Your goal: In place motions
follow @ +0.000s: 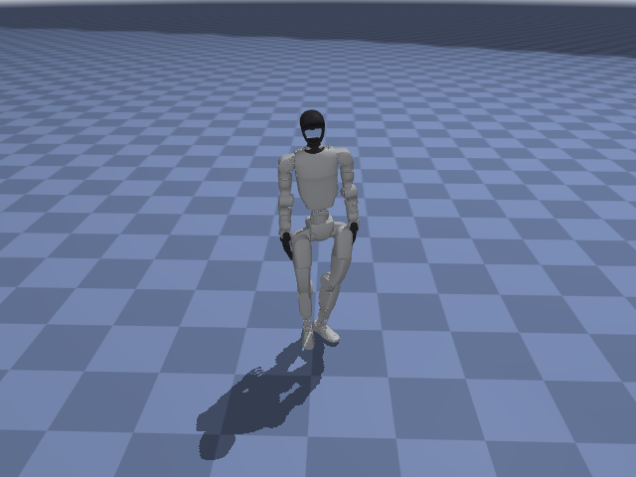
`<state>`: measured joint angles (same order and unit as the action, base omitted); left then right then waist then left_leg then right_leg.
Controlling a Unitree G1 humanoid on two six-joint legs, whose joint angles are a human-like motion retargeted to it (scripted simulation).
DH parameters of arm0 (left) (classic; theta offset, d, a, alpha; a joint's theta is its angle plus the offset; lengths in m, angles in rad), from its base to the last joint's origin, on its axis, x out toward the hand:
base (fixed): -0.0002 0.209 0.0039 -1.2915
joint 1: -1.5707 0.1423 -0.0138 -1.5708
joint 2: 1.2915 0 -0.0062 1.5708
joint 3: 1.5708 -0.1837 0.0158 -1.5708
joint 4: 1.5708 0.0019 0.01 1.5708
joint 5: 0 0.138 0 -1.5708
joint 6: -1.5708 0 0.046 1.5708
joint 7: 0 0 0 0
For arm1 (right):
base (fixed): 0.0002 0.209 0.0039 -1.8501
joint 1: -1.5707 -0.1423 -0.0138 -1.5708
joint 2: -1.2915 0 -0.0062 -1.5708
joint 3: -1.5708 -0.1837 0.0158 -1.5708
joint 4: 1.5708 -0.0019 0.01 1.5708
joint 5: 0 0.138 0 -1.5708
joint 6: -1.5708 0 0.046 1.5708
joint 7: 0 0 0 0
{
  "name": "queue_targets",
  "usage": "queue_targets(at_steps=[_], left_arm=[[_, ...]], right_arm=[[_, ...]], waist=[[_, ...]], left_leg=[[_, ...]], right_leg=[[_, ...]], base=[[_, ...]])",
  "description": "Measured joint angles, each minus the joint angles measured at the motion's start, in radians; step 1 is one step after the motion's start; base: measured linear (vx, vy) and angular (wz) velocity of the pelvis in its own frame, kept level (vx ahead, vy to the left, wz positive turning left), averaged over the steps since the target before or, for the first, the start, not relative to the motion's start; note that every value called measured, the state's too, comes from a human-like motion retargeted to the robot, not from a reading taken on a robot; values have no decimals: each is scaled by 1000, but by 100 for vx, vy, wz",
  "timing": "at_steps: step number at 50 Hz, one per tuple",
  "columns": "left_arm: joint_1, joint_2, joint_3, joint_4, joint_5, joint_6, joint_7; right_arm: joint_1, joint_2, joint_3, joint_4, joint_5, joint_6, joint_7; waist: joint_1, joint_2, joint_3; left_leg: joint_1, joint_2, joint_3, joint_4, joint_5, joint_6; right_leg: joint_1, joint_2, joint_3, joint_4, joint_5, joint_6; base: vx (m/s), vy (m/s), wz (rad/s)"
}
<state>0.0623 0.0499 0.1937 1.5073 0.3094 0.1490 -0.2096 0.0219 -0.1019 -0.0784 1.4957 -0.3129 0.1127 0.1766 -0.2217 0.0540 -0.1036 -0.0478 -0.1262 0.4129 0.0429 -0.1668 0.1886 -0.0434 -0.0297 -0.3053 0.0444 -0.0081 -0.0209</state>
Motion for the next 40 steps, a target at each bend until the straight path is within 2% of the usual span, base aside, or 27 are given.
queue_targets(at_steps=[4, 15, 20, 25, 27, 30, 32, 33, 34, 35, 36, 37, 38, 40], left_arm=[[1, 2, 8, -1, -17, 1, -2], [-16, 18, -8, -55, 30, -4, -26], [-32, 12, -20, -99, 52, -13, -4], [-46, 4, -13, -98, 38, -12, 7], [-42, 4, 2, -83, 24, -11, 18], [-23, 11, 18, -51, -18, -11, 48], [-5, 24, 40, -15, -64, -9, 67], [5, 32, 61, 11, -87, -5, 75], [11, 38, 81, 34, -103, -3, 80], [15, 43, 101, 56, -115, -1, 85], [32, 46, 124, 79, -127, 3, 90], [50, 46, 144, 98, -138, 7, 95], [68, 42, 158, 109, -145, 8, 99], [95, 29, 183, 119, -156, 9, 100]], right_arm=[[-1, -10, 4, 36, -30, 18, -5], [-28, -20, 8, 18, -9, 21, -9], [-28, -34, 9, 32, 6, 20, -4], [-3, -53, -14, 39, -31, 27, 15], [11, -57, -27, 38, -46, 31, 15], [23, -56, -50, 24, -65, 35, 7], [24, -50, -58, 1, -74, 34, 3], [21, -46, -58, -15, -76, 31, 3], [17, -44, -55, -26, -78, 29, 3], [14, -42, -50, -36, -79, 28, 4], [6, -41, -50, -46, -78, 26, 4], [-1, -41, -48, -54, -76, 24, 4], [-5, -44, -45, -61, -72, 23, 4], [-17, -45, -35, -72, -63, 25, 6]], waist=[[6, 2, -18], [46, 6, 17], [95, -20, 61], [127, -49, 67], [151, -67, 64], [161, -89, 56], [138, -99, 45], [122, -106, 35], [109, -110, 27], [97, -113, 19], [99, -94, 11], [104, -80, 2], [112, -77, -6], [114, -74, -21]], left_leg=[[-3, -2, 8, -13, -2, 3], [-49, 6, -48, 48, -3, -4], [-118, -11, -121, 119, 40, 8], [-181, -74, -215, 128, 51, 28], [-186, -60, -128, 107, -17, 12], [-161, 23, 138, 100, -111, -59], [-115, 112, 394, 122, -124, -130], [-86, 154, 545, 144, -109, -145], [-75, 178, 610, 166, -88, -146], [-74, 192, 631, 188, -64, -139], [-81, 199, 575, 165, -14, -190], [-91, 193, 522, 139, 12, -215], [-104, 159, 473, 106, -8, -190], [-112, 147, 499, 84, -3, -173]], right_leg=[[-10, 4, 2, -1, 1, 3], [3, -8, -60, 18, -18, -3], [25, -58, -168, 57, -68, 2], [52, -104, -364, 56, -106, 25], [65, -122, -462, 49, -115, 38], [91, -131, -606, 30, -122, 57], [113, -125, -729, 11, -122, 71], [121, -126, -789, 4, -121, 81], [126, -126, -829, -1, -120, 88], [131, -127, -858, -5, -118, 94], [138, -104, -886, -1, -122, 100], [143, -90, -908, 4, -125, 104], [146, -93, -916, 11, -123, 104], [144, -100, -931, 19, -119, 106]], base=[[-3, 1, -7], [-9, 4, 20], [-30, 2, 157], [-37, -4, 263], [-36, -4, 308], [-30, -4, 297], [-26, -11, 297], [-29, -10, 273], [-30, -3, 220], [-24, 2, 162], [-17, 5, 130], [-9, 7, 96], [-9, 16, 67], [-14, 23, 50]])
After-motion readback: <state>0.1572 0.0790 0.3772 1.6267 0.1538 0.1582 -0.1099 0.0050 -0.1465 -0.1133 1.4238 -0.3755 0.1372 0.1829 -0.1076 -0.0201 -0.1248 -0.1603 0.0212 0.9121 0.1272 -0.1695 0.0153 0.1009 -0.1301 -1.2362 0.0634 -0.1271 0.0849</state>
